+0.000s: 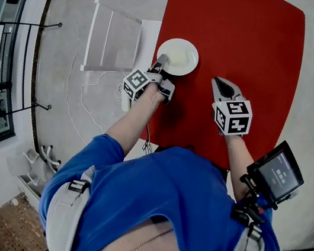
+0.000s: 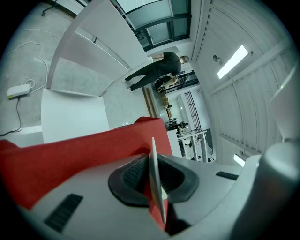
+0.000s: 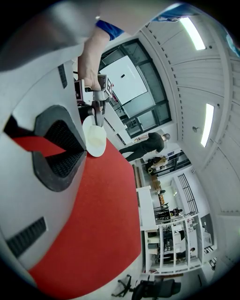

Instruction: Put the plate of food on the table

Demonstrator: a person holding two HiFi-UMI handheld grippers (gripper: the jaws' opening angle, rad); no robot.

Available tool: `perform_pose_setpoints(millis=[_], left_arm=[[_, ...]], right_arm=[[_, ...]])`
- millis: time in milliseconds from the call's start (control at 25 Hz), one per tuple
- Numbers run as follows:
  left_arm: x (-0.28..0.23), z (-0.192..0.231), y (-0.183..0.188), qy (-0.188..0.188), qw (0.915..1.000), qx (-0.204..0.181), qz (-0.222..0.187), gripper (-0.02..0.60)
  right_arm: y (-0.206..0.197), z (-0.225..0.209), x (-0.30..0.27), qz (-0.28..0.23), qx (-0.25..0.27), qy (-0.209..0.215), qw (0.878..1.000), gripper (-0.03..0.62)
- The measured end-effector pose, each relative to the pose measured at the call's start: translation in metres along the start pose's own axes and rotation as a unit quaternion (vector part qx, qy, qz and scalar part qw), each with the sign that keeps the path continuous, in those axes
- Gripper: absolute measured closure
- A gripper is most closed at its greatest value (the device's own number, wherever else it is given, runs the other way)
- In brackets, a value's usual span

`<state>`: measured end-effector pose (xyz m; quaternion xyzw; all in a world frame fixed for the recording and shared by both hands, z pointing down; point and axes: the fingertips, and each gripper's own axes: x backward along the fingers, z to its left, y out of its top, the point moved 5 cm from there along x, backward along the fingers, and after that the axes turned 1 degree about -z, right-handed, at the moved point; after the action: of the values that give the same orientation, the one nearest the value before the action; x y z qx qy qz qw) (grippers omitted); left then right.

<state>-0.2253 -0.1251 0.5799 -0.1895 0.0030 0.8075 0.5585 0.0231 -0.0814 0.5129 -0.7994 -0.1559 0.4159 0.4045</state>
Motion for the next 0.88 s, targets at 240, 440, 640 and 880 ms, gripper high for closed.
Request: perform_pose_setpoints(millis=[240, 440, 640, 880], left_arm=[[0.000, 0.001, 0.002, 0.016, 0.9993, -0.031, 0.011, 0.554], [-0.002, -0.007, 0.005, 0.026, 0.9961, -0.081, 0.023, 0.554], [-0.004, -0.013, 0.006, 0.040, 0.9893, -0.136, 0.035, 0.552], [-0.005, -0.018, 0.005, 0.057, 0.9749, -0.208, 0.055, 0.514]], right_arm=[[0.001, 0.000, 0.000, -0.001, -0.003, -0.001, 1.000, 0.592], [0.003, 0.002, 0.000, -0.002, -0.005, 0.002, 1.000, 0.592], [0.003, 0.003, -0.001, -0.002, -0.005, 0.005, 1.000, 0.592], [0.003, 0.003, -0.001, -0.002, -0.007, 0.006, 1.000, 0.592]])
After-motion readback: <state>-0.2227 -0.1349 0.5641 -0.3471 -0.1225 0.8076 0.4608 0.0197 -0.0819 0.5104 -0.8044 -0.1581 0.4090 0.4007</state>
